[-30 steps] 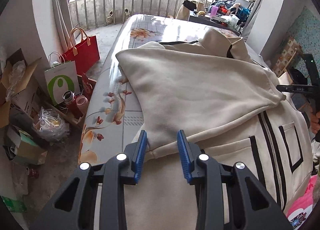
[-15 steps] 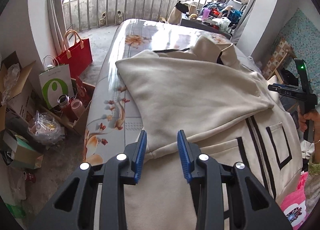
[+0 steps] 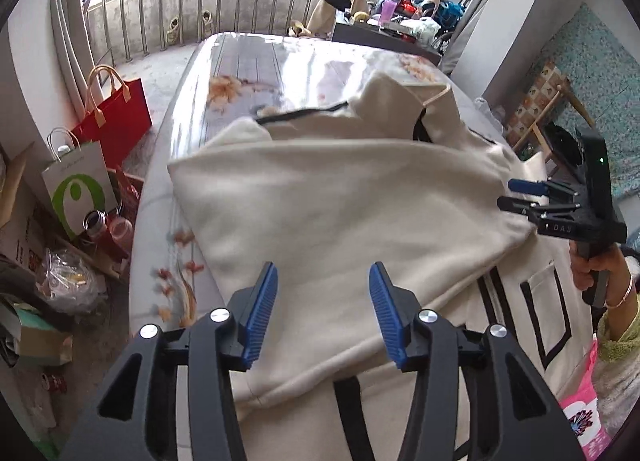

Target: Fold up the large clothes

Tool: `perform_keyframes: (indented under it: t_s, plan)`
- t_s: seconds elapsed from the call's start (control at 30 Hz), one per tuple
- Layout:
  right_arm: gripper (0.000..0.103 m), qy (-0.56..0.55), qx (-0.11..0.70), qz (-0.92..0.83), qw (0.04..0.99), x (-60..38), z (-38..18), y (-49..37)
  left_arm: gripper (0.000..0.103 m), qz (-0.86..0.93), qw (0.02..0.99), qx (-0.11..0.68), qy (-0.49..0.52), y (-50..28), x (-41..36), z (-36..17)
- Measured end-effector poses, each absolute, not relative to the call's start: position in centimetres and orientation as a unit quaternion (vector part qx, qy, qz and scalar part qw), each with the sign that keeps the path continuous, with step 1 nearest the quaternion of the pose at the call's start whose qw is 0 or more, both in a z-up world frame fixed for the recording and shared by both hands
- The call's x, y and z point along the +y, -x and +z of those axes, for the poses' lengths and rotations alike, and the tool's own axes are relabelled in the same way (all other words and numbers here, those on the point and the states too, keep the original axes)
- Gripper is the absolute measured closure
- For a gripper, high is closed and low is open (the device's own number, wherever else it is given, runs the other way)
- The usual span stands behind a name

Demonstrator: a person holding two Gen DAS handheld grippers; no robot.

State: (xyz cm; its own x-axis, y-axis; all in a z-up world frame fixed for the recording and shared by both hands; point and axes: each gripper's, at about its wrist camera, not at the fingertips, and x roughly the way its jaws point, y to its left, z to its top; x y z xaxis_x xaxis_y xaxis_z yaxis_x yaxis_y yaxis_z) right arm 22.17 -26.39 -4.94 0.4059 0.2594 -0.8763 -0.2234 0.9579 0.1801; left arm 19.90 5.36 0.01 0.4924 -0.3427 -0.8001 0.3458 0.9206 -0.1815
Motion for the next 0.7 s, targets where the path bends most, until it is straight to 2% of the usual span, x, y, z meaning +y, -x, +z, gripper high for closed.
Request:
perform_keyframes:
  t_s: [0.13, 0.27, 0.5, 0.7]
  plan:
    - [0.044, -0.026, 0.521, 0.141, 0.842, -25.4, -5.7, -24.9, 0.039, -0.199, 0.863, 0.465, 0.010, -23.9, 4.4, -0.4]
    - [0.040, -0.015, 0.526, 0.115, 0.843, -25.6, -7.2, -26.3, 0.039, -0.143, 0.857, 0.495, 0.016, -27.5, 4.8, -4.2]
    - [0.038, -0.071, 0.515, 0.073, 0.851, -29.2, -5.4, -24.0, 0.038, -0.135, 0.868, 0.476, 0.037, -25.0, 5.4, -1.7]
    - [0.029, 0.000, 0.515, 0.110, 0.850, -26.7, -4.8, -19.2, 0.024, -0.158, 0.870, 0.467, -0.026, -20.4, 1.1, -0.4]
